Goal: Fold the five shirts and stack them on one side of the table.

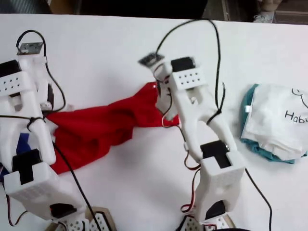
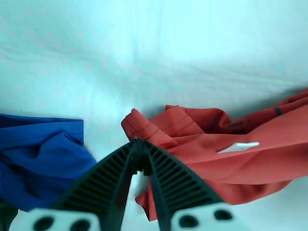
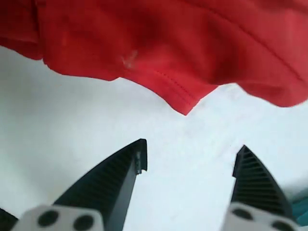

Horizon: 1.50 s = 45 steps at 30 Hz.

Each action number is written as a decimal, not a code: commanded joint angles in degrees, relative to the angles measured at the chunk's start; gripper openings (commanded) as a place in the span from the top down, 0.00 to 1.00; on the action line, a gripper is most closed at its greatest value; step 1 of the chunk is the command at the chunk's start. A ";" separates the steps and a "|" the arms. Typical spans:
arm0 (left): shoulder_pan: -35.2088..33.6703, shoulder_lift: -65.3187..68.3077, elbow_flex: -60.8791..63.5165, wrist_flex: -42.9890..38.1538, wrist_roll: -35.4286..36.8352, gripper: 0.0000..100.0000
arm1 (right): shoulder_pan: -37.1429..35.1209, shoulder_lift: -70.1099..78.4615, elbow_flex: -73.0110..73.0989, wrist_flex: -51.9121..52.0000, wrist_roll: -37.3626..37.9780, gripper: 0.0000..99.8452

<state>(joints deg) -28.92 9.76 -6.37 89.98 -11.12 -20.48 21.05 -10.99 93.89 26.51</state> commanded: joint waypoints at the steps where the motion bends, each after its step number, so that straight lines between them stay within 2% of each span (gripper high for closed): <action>1: -0.35 -3.08 -2.33 -0.09 0.53 0.97 | -0.66 0.31 4.57 -5.85 -1.58 0.71; 5: -0.35 -3.08 -2.24 -0.09 0.53 0.97 | -1.45 3.56 5.71 -11.03 -5.89 0.71; 9: -0.35 -3.08 -2.24 0.00 0.53 0.97 | -3.65 7.08 5.63 -12.00 -6.42 0.71; 13: -0.35 -3.08 -2.24 0.62 0.53 0.97 | -3.03 8.31 5.10 -15.43 -8.00 0.77; 24: -0.35 -3.08 -2.24 0.62 0.53 0.97 | 1.63 8.66 1.67 -15.52 -8.09 0.76; 33: -0.35 -3.08 -2.24 0.62 0.53 0.97 | 1.71 9.10 1.93 -18.42 -8.35 0.76; 45: -0.35 -3.16 -2.24 0.62 0.53 0.97 | 1.45 15.60 1.49 -15.96 -8.35 0.80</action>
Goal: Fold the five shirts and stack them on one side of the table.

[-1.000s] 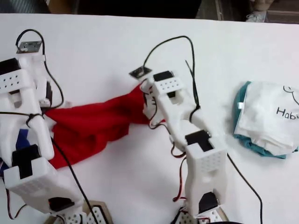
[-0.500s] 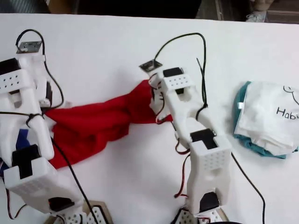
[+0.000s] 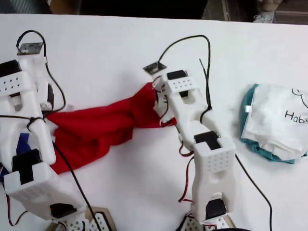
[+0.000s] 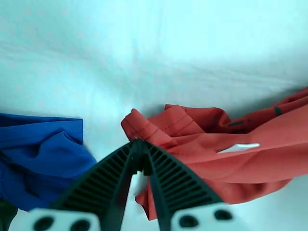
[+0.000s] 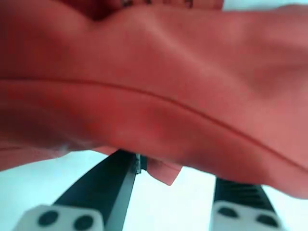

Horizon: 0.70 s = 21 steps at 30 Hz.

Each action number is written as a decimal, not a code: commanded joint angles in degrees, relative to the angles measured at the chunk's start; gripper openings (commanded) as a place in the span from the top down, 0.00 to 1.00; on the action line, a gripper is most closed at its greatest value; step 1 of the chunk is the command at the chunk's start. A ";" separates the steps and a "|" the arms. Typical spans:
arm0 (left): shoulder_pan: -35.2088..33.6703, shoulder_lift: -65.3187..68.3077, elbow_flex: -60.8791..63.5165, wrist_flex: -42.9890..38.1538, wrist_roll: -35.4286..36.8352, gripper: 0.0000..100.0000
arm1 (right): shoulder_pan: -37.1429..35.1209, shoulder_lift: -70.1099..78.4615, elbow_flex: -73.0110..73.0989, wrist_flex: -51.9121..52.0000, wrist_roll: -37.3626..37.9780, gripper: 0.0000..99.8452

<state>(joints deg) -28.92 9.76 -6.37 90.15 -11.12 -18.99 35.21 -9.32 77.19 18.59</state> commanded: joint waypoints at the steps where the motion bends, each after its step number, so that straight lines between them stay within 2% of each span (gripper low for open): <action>1: -0.35 -3.16 -2.24 0.44 0.53 0.97 | -0.13 1.45 -0.18 0.75 -0.44 0.81; 4: -0.35 -3.16 -2.24 0.44 0.53 0.97 | -0.31 1.45 -0.18 0.75 -0.44 0.88; 7: -0.35 -3.16 -2.24 0.44 0.53 0.97 | -0.13 1.36 -0.18 0.75 -0.53 0.98; 14: -0.35 -3.16 -2.24 0.44 0.53 0.97 | -0.04 -0.40 -0.18 1.10 -0.53 0.98; 21: 0.88 -3.08 1.10 0.26 0.18 0.97 | -0.13 -16.40 -0.18 4.09 0.09 0.98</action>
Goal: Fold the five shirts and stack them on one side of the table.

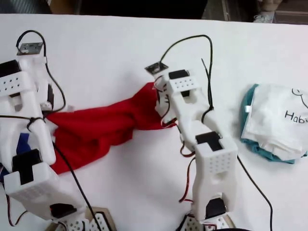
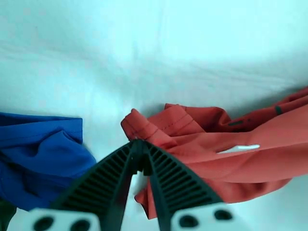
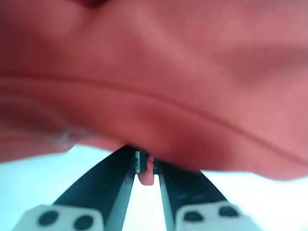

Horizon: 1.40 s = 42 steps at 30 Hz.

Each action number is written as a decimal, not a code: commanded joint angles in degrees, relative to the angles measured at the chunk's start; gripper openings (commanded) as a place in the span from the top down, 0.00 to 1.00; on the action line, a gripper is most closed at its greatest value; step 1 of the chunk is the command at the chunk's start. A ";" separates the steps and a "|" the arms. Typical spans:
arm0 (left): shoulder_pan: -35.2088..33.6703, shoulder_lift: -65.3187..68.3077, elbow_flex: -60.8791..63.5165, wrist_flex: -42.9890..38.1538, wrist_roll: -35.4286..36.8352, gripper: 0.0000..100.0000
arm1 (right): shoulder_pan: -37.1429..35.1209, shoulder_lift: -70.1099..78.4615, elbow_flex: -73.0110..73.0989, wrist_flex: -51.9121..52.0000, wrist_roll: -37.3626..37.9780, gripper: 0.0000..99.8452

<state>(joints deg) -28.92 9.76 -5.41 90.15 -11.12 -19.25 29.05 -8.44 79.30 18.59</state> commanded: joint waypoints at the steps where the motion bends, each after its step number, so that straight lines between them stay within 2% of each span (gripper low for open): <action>1: 1.58 -3.16 0.22 0.44 0.18 0.97 | 0.22 -12.97 -1.05 2.95 1.05 0.98; 5: 4.40 -3.60 -1.27 1.85 0.35 0.97 | 2.07 -22.02 -1.05 5.49 5.71 0.98; 9: 8.53 -3.60 -8.66 7.12 0.35 0.97 | 6.90 -29.14 -1.05 4.35 8.97 0.98; 12: 11.25 -3.60 -18.07 11.69 0.26 0.97 | 10.59 -33.89 -1.05 2.33 9.85 0.98; 17: 11.69 -6.59 -26.15 12.13 0.18 0.97 | 14.73 -42.95 -1.05 -0.31 9.85 0.98; 27: 16.88 -26.64 -26.15 12.13 0.18 0.97 | 15.08 -60.79 -1.05 -3.74 9.93 0.98; 32: 16.62 -34.20 -26.15 11.87 0.09 0.97 | 15.16 -69.14 -1.05 -3.82 9.93 0.98; 38: 16.53 -41.41 -26.42 9.32 -0.26 0.97 | 16.48 -74.33 -1.05 -4.62 9.93 0.98; 42: 16.79 -43.08 -26.24 6.59 -2.99 0.97 | 19.47 -74.42 -1.05 -7.52 9.93 0.98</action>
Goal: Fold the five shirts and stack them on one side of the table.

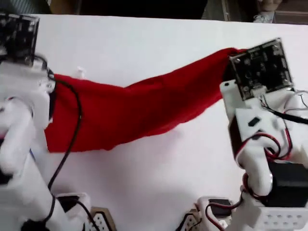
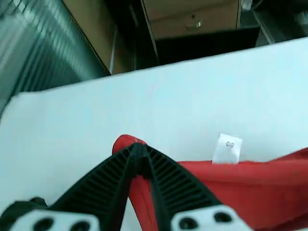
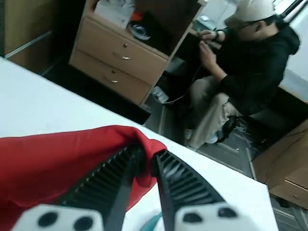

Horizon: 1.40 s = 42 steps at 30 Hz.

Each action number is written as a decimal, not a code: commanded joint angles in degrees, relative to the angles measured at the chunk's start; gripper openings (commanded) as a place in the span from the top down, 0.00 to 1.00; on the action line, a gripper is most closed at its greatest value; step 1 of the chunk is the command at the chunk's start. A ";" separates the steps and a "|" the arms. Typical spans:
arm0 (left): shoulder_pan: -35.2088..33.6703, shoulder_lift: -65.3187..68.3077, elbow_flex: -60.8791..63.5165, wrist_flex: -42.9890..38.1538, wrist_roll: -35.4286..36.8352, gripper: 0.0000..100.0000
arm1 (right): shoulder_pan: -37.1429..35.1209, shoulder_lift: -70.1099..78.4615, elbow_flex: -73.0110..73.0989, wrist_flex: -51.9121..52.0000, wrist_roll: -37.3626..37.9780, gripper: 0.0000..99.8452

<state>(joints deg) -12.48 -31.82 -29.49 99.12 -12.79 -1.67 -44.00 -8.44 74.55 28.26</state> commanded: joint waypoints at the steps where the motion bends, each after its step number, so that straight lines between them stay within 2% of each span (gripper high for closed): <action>1: 0.35 -1.49 -2.15 -2.73 -1.41 0.97 | 2.33 -1.36 -1.05 -3.21 0.26 0.98; 11: 0.09 -2.46 -2.59 -4.92 -1.14 0.97 | 2.68 -2.07 -3.78 -4.88 0.35 0.98; 23: 0.09 -7.30 -1.89 -3.96 -1.49 0.97 | 3.12 -1.98 -15.03 -4.35 6.95 0.98; 30: 0.00 -7.82 6.46 -4.75 -1.41 0.97 | 3.12 -2.68 -16.26 -4.44 14.15 0.98; 36: -1.49 -11.08 7.34 -3.96 -1.05 0.97 | 3.12 -3.30 -23.38 -1.01 14.68 0.98; 42: -1.49 -16.97 17.36 -4.92 -1.14 0.97 | 3.12 -3.12 -24.26 -0.75 14.68 0.98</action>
<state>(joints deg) -13.27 -46.59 -16.04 95.08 -13.93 1.23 -46.90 -31.56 73.67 42.68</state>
